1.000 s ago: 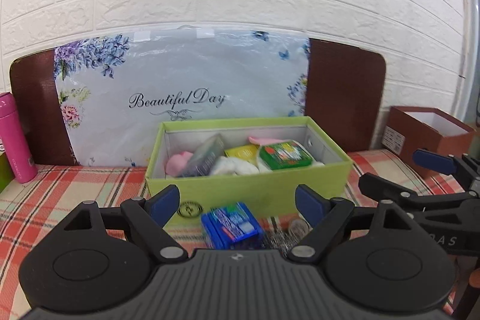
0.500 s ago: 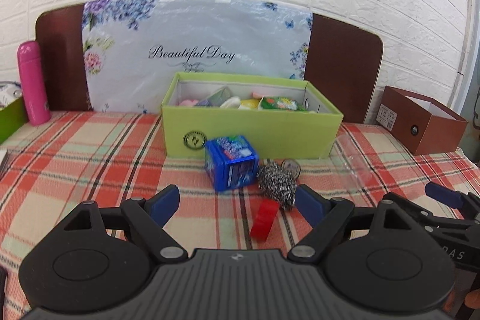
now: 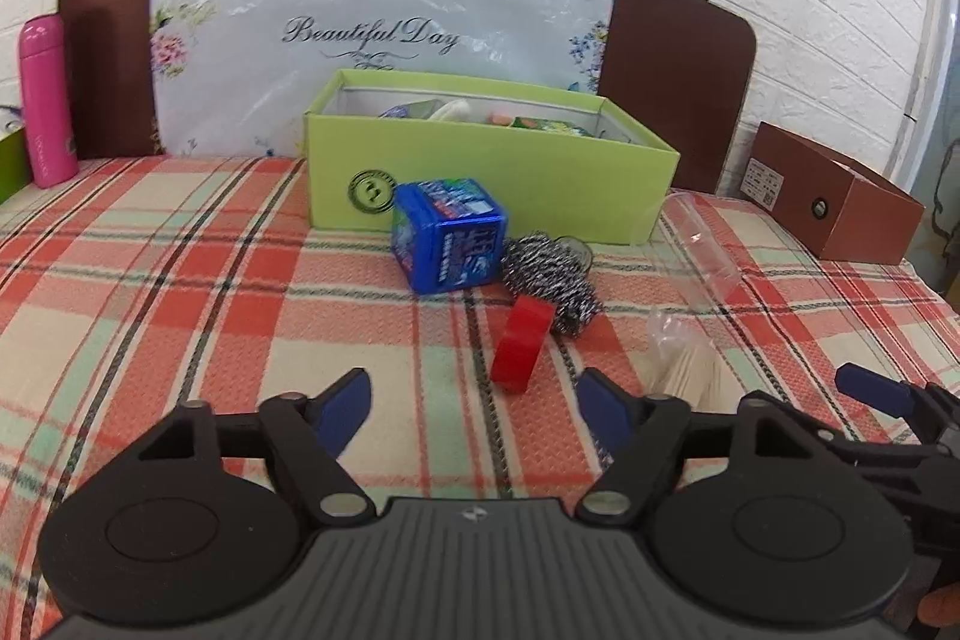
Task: Organize objects
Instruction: 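Return both tools to the pile and open them over the remaining items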
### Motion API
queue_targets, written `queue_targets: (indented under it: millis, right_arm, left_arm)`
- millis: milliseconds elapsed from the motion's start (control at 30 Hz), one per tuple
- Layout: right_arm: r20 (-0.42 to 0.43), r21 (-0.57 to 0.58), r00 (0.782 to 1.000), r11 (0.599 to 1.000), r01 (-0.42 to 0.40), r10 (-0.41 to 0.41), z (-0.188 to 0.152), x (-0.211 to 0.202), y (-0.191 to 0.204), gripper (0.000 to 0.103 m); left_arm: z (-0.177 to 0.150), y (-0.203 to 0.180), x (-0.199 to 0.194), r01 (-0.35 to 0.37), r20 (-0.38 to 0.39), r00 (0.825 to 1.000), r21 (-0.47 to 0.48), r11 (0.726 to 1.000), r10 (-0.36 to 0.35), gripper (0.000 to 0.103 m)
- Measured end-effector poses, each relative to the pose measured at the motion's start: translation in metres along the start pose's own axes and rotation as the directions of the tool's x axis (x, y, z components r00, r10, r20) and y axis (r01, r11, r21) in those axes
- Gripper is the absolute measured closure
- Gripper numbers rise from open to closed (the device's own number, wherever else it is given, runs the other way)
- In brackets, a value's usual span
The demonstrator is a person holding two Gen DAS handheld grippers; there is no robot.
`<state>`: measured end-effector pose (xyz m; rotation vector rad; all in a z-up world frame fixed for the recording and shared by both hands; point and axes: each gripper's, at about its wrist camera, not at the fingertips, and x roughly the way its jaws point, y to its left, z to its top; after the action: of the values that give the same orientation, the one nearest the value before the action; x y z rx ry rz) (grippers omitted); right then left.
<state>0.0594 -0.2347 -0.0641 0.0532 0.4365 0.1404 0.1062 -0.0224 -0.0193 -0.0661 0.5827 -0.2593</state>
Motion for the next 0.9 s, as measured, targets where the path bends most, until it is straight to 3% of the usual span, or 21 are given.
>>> queue_targets:
  millis: [267,333,433,600,700,767,800,833,900]
  right_arm:
    - [0.003,0.011,1.0,1.0,0.01,-0.01,-0.002,-0.001,-0.002,0.0]
    - [-0.002,0.012,1.0,1.0,0.013,-0.013,-0.002,0.0,-0.003,0.0]
    - [-0.001,0.012,1.0,1.0,0.015,-0.015,-0.003,0.0,-0.003,0.0]
    - [-0.027,-0.024,1.0,1.0,0.012,-0.013,-0.003,0.005,0.003,0.0]
    - [-0.055,-0.052,0.998,0.999,0.005,-0.008,-0.002,0.011,0.011,0.0]
    - [-0.08,-0.054,0.997,0.999,-0.004,0.0,0.0,0.017,0.016,0.0]
    - [-0.098,-0.053,0.995,0.999,-0.008,0.002,0.001,0.021,0.019,0.0]
    - [-0.118,-0.052,0.993,0.999,-0.009,0.003,0.002,0.026,0.022,0.0]
    - [-0.147,-0.046,0.989,0.999,-0.017,0.01,0.005,0.034,0.027,0.0]
  left_arm:
    - [0.016,-0.014,0.039,0.027,-0.006,1.0,0.05,0.998,-0.026,0.045]
    - [0.018,-0.011,0.05,0.031,-0.03,0.999,0.044,0.999,-0.03,0.066]
    - [0.017,0.005,0.057,0.035,-0.059,0.998,-0.037,0.999,-0.038,0.069]
    - [0.01,0.029,0.052,-0.022,-0.058,0.998,-0.099,0.995,0.016,0.07]
    - [0.01,0.033,0.047,-0.013,-0.046,0.999,-0.094,0.995,0.008,0.069]
    - [0.01,0.031,0.044,0.0,-0.033,0.999,-0.075,0.997,-0.002,0.061]
    - [0.011,0.029,0.043,0.001,-0.03,1.0,-0.064,0.998,-0.003,0.046]
    - [0.01,0.027,0.043,-0.001,-0.022,1.0,-0.055,0.998,0.0,0.04]
    - [0.01,0.026,0.04,0.004,-0.004,1.0,-0.041,0.999,-0.004,0.04]
